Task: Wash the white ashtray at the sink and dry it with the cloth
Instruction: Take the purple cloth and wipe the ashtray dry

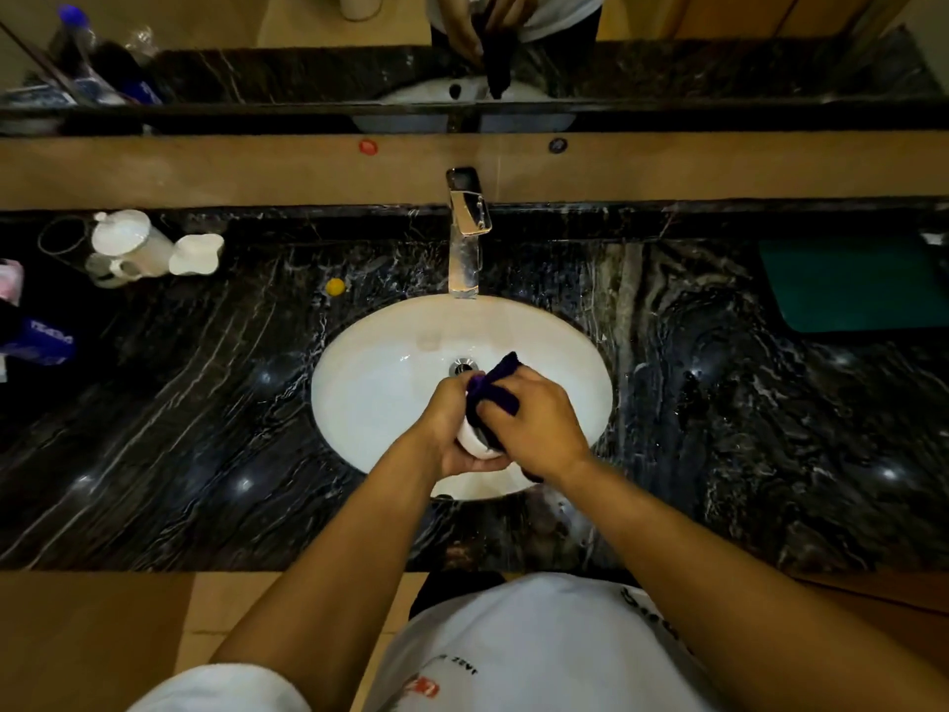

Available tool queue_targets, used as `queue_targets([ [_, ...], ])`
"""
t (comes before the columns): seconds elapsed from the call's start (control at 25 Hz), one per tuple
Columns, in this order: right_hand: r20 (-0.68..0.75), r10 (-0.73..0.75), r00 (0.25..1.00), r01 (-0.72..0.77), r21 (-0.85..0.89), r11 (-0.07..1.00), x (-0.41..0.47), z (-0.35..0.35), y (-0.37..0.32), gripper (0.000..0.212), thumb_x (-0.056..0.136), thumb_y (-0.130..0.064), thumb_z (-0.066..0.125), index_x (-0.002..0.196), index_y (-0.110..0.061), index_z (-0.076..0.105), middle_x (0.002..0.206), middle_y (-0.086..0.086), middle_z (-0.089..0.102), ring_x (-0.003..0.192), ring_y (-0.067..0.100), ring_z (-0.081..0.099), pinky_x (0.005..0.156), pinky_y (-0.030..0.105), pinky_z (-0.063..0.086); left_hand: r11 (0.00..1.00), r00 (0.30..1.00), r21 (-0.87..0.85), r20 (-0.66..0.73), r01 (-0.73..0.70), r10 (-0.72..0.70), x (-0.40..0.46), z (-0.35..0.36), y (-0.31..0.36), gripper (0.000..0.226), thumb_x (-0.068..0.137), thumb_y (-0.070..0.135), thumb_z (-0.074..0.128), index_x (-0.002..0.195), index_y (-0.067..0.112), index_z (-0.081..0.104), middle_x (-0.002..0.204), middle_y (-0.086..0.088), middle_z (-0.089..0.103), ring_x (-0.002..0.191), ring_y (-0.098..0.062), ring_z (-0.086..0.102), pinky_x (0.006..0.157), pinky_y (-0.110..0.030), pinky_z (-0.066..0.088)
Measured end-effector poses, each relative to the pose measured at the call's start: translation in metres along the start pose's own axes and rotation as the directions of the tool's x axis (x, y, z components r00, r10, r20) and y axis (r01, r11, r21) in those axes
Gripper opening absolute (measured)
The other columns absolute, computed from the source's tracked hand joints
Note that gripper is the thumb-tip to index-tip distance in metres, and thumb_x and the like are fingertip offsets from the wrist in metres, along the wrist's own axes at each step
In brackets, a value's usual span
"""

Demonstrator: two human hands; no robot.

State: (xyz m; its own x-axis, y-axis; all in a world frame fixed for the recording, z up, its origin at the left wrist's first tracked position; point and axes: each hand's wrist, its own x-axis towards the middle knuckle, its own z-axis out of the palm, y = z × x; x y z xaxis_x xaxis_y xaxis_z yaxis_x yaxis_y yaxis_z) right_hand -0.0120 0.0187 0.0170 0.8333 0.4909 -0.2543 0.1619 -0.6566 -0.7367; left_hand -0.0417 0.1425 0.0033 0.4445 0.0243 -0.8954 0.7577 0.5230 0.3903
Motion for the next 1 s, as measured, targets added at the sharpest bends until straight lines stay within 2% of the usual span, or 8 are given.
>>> queue_targets([
  [0.12, 0.19, 0.106, 0.976, -0.171, 0.369, 0.914, 0.006, -0.015, -0.002, 0.014, 0.088, -0.021, 0.069, 0.096, -0.016, 0.079, 0.092, 0.004, 0.076, 0.079, 0.017, 0.071, 0.08, 0.036, 0.058, 0.997, 0.999, 0.078, 0.039, -0.018, 0.015, -0.003, -0.002, 0.01, 0.033, 0.089, 0.043, 0.05, 0.094, 0.017, 0.07, 0.083, -0.011, 0.074, 0.083, -0.031, 0.067, 0.074, -0.041, 0.057],
  [0.24, 0.342, 0.076, 0.937, -0.204, 0.356, 0.912, 0.01, -0.034, -0.012, 0.011, 0.087, -0.013, 0.07, 0.092, -0.008, 0.078, 0.086, 0.014, 0.077, 0.069, 0.016, 0.069, 0.067, 0.031, 0.057, 0.988, 0.995, 0.153, 0.098, -0.036, 0.021, -0.006, -0.001, 0.02, 0.035, 0.09, 0.045, 0.051, 0.094, 0.016, 0.07, 0.082, -0.012, 0.075, 0.082, -0.034, 0.069, 0.07, -0.042, 0.058],
  [0.48, 0.621, 0.078, 0.78, 0.255, -0.429, 0.867, 0.018, -0.052, -0.035, 0.015, 0.082, -0.033, 0.068, 0.085, -0.02, 0.074, 0.075, -0.002, 0.066, 0.072, 0.021, 0.063, 0.062, 0.032, 0.051, 0.941, 0.991, 0.337, 0.13, -0.016, -0.029, -0.011, 0.004, 0.015, 0.034, 0.092, 0.042, 0.052, 0.097, 0.014, 0.072, 0.083, -0.012, 0.079, 0.077, -0.035, 0.073, 0.068, -0.047, 0.061],
  [0.64, 0.308, -0.09, 0.947, 0.292, -0.71, 0.641, 0.012, -0.064, -0.022, 0.03, 0.089, -0.041, 0.058, 0.107, -0.021, 0.071, 0.1, 0.0, 0.065, 0.08, 0.028, 0.063, 0.063, 0.032, 0.045, 0.996, 0.979, 0.085, 0.203, 0.015, -0.032, -0.011, 0.0, 0.006, 0.049, 0.088, 0.056, 0.057, 0.108, 0.013, 0.069, 0.091, -0.021, 0.075, 0.078, -0.041, 0.072, 0.065, -0.036, 0.056],
  [0.76, -0.14, 0.099, 0.985, -0.083, 0.114, 0.99, 0.015, -0.084, 0.009, 0.019, 0.096, -0.028, 0.06, 0.109, -0.018, 0.07, 0.103, 0.005, 0.072, 0.075, 0.021, 0.069, 0.066, 0.039, 0.059, 0.962, 0.951, -0.274, 0.293, -0.02, 0.103, -0.014, -0.018, 0.005, 0.051, 0.091, 0.027, 0.063, 0.137, 0.008, 0.053, 0.126, -0.035, 0.065, 0.111, -0.053, 0.066, 0.085, -0.057, 0.059],
  [0.84, 0.029, 0.315, 0.949, -0.183, 0.862, 0.473, 0.018, -0.088, 0.025, 0.029, 0.098, -0.026, 0.06, 0.123, -0.013, 0.067, 0.122, 0.019, 0.071, 0.095, 0.027, 0.073, 0.08, 0.044, 0.061, 0.93, 0.917, -0.356, 0.334, -0.091, 0.218, -0.015, -0.023, 0.006, 0.058, 0.092, 0.001, 0.055, 0.149, 0.004, 0.04, 0.139, -0.04, 0.054, 0.119, -0.058, 0.06, 0.093, -0.069, 0.053],
  [0.92, 0.196, 0.259, 0.946, -0.226, 0.97, 0.089, 0.02, -0.08, 0.031, 0.049, 0.094, -0.034, 0.06, 0.138, -0.011, 0.06, 0.139, 0.02, 0.063, 0.123, 0.035, 0.063, 0.094, 0.046, 0.056, 0.936, 0.912, -0.275, 0.282, -0.219, 0.297, -0.016, -0.017, 0.01, 0.044, 0.096, -0.005, 0.05, 0.14, -0.004, 0.047, 0.137, -0.039, 0.057, 0.115, -0.058, 0.063, 0.089, -0.069, 0.054],
  [1.0, 0.277, 0.181, 0.944, -0.286, 0.958, 0.03, 0.016, -0.069, 0.022, 0.052, 0.092, -0.039, 0.057, 0.134, -0.01, 0.065, 0.135, 0.019, 0.065, 0.122, 0.035, 0.064, 0.095, 0.046, 0.054, 0.933, 0.914, -0.157, 0.206, -0.323, 0.351, -0.025, -0.002, 0.016, 0.027, 0.1, 0.005, 0.055, 0.125, -0.002, 0.062, 0.132, -0.035, 0.062, 0.114, -0.055, 0.064, 0.084, -0.065, 0.058],
])
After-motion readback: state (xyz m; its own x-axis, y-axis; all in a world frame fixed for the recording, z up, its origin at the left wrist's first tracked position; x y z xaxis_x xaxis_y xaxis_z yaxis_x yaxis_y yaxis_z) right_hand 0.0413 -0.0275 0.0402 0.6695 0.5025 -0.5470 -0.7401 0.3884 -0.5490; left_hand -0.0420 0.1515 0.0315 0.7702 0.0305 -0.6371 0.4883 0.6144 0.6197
